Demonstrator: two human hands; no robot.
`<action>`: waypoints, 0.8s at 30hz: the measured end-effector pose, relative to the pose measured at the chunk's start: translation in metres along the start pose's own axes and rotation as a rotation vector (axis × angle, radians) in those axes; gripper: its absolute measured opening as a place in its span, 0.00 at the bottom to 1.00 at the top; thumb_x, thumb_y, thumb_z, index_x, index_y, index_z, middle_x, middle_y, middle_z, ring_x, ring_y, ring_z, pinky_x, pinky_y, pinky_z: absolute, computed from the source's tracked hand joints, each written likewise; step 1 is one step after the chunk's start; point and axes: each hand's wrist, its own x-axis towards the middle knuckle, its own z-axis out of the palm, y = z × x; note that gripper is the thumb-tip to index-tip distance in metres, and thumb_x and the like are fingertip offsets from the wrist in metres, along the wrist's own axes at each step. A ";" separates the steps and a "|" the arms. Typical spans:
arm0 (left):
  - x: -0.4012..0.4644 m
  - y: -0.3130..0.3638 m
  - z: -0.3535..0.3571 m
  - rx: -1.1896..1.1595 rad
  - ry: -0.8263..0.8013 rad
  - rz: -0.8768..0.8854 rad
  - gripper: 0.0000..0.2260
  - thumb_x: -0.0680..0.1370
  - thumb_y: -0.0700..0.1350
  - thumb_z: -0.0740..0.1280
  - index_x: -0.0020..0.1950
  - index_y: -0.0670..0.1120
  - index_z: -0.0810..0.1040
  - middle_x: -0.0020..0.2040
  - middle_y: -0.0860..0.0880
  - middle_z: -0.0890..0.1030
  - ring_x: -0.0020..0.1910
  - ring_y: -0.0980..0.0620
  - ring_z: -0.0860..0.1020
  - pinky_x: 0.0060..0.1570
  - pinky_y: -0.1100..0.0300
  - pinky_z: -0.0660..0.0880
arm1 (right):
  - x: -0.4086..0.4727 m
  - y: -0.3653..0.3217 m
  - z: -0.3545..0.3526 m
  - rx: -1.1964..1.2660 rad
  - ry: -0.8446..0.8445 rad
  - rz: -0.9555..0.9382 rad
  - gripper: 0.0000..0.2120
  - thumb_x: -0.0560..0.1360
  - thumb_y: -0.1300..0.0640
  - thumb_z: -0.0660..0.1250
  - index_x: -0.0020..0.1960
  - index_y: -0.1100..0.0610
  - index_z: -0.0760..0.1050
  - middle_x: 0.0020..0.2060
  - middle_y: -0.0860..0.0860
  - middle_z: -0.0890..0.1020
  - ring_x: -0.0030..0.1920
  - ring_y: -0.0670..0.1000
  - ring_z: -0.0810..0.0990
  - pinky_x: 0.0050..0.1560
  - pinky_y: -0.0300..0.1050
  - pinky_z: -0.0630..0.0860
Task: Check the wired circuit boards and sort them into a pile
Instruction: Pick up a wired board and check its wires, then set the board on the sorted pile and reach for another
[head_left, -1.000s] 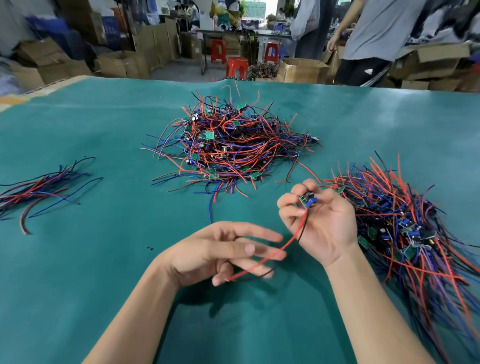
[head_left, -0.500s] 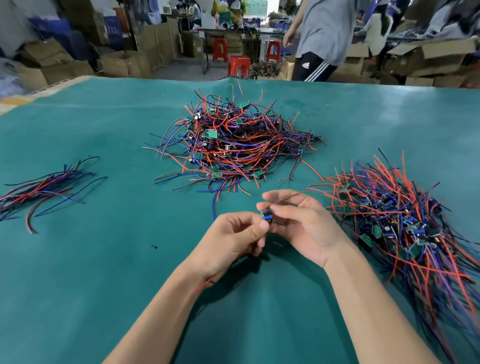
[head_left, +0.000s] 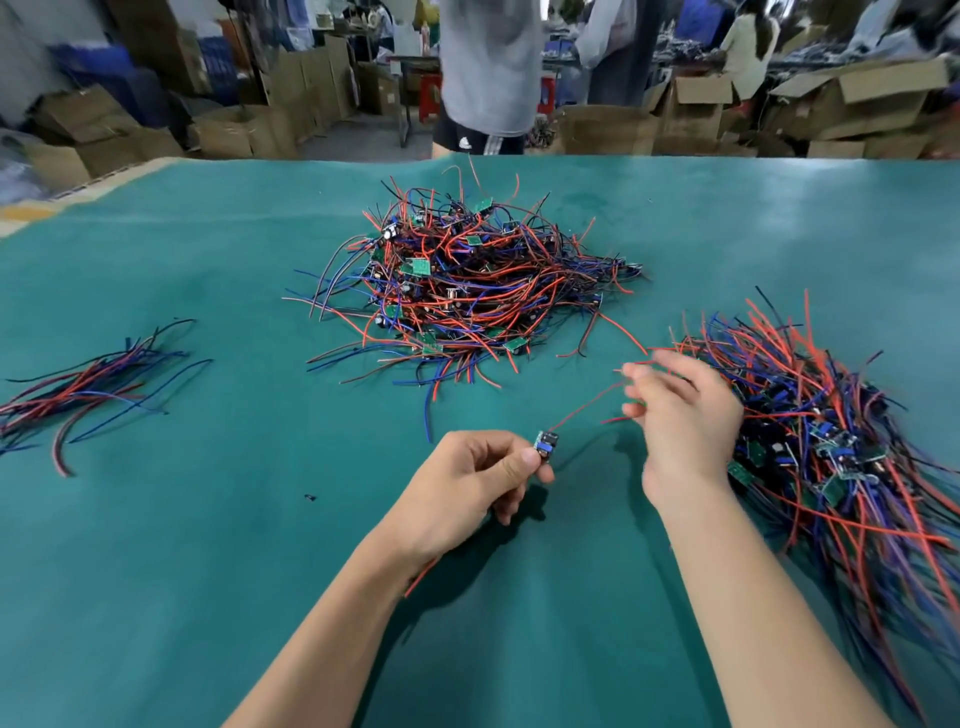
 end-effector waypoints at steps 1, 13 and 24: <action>0.000 0.000 0.002 -0.030 0.027 -0.007 0.11 0.83 0.41 0.63 0.43 0.42 0.81 0.33 0.47 0.74 0.29 0.54 0.71 0.32 0.65 0.71 | 0.003 0.000 -0.002 -0.011 0.098 -0.024 0.10 0.76 0.68 0.70 0.55 0.58 0.78 0.42 0.56 0.85 0.33 0.47 0.81 0.28 0.39 0.76; 0.001 0.003 -0.002 -0.086 0.142 -0.047 0.17 0.84 0.43 0.63 0.38 0.50 0.85 0.30 0.45 0.79 0.24 0.52 0.77 0.24 0.63 0.74 | -0.041 -0.002 0.019 -0.261 -0.832 -0.035 0.03 0.74 0.58 0.76 0.42 0.56 0.86 0.35 0.51 0.86 0.36 0.46 0.80 0.37 0.38 0.76; -0.003 0.009 0.002 -0.086 -0.141 -0.129 0.10 0.82 0.39 0.63 0.43 0.42 0.81 0.33 0.45 0.83 0.27 0.52 0.81 0.27 0.64 0.75 | -0.023 -0.037 0.009 0.076 -0.253 0.118 0.03 0.75 0.64 0.74 0.45 0.63 0.82 0.33 0.53 0.78 0.30 0.45 0.75 0.34 0.37 0.71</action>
